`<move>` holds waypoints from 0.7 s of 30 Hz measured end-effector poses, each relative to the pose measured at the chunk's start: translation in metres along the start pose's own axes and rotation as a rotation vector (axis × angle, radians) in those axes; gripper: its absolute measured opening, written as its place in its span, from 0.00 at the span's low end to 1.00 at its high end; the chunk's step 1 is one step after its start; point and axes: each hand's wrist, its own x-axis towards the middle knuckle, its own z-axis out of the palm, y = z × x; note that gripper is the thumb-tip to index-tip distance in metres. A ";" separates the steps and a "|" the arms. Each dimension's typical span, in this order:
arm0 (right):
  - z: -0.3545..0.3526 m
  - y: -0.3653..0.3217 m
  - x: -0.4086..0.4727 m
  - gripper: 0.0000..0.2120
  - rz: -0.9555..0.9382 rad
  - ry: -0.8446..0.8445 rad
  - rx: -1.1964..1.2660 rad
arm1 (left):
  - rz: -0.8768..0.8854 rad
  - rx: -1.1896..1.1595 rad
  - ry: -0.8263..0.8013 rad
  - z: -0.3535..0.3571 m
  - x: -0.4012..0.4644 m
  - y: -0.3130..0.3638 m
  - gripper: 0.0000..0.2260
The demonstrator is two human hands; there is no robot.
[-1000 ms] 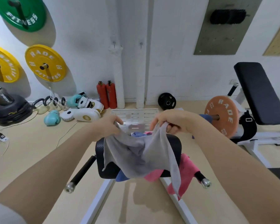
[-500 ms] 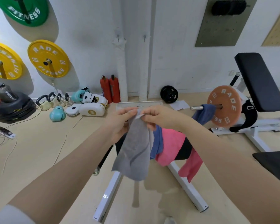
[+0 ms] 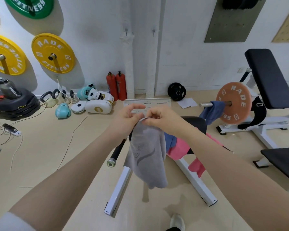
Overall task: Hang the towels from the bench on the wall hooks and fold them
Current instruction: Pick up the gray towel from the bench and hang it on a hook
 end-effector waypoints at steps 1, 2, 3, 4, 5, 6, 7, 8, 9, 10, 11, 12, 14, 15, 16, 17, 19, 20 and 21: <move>0.002 -0.003 0.000 0.11 0.005 0.004 0.004 | 0.012 0.007 -0.004 -0.002 -0.001 0.000 0.09; 0.004 -0.005 0.000 0.12 0.009 0.016 -0.006 | 0.015 -0.005 -0.009 -0.004 -0.003 0.001 0.09; 0.005 -0.008 0.001 0.14 0.011 0.032 -0.031 | 0.016 -0.026 -0.013 -0.006 -0.005 0.002 0.10; 0.006 -0.010 0.003 0.14 0.010 0.051 -0.064 | 0.018 -0.046 -0.012 -0.007 -0.006 0.003 0.10; 0.007 -0.011 0.005 0.15 0.006 0.077 -0.096 | 0.021 -0.059 -0.004 -0.008 -0.007 0.003 0.10; 0.008 -0.013 0.006 0.15 0.001 0.112 -0.120 | 0.024 -0.072 0.005 -0.010 -0.008 0.004 0.10; 0.008 -0.014 0.008 0.16 -0.001 0.152 -0.134 | 0.029 -0.090 0.011 -0.011 -0.009 0.004 0.10; 0.008 -0.015 0.010 0.17 0.000 0.191 -0.137 | 0.032 -0.116 0.012 -0.012 -0.010 0.006 0.11; 0.007 -0.015 0.011 0.17 0.002 0.221 -0.127 | 0.037 -0.140 0.008 -0.013 -0.010 0.006 0.11; 0.006 -0.014 0.011 0.17 -0.001 0.237 -0.116 | 0.042 -0.160 0.000 -0.013 -0.010 0.007 0.11; 0.005 -0.013 0.011 0.17 -0.009 0.245 -0.112 | 0.050 -0.170 -0.008 -0.013 -0.010 0.007 0.11; 0.003 -0.012 0.012 0.16 -0.017 0.250 -0.107 | 0.057 -0.178 -0.013 -0.013 -0.010 0.008 0.11; -0.001 -0.009 0.014 0.14 -0.023 0.242 -0.056 | 0.075 -0.194 -0.015 -0.012 -0.008 0.009 0.12; -0.003 -0.008 0.016 0.14 -0.027 0.224 -0.019 | 0.087 -0.203 -0.017 -0.010 -0.006 0.010 0.11; -0.006 -0.007 0.017 0.14 -0.030 0.199 0.007 | 0.098 -0.212 -0.019 -0.009 -0.005 0.012 0.11; -0.009 -0.007 0.019 0.14 -0.034 0.170 0.018 | 0.111 -0.209 -0.018 -0.008 -0.003 0.014 0.10; -0.017 -0.010 0.023 0.14 -0.055 0.115 0.010 | 0.135 -0.179 -0.014 -0.008 0.003 0.019 0.09; -0.022 -0.011 0.025 0.13 -0.075 0.094 -0.002 | 0.146 -0.161 -0.017 -0.009 0.006 0.023 0.09; -0.027 -0.012 0.027 0.12 -0.100 0.075 -0.010 | 0.154 -0.142 -0.016 -0.010 0.009 0.027 0.09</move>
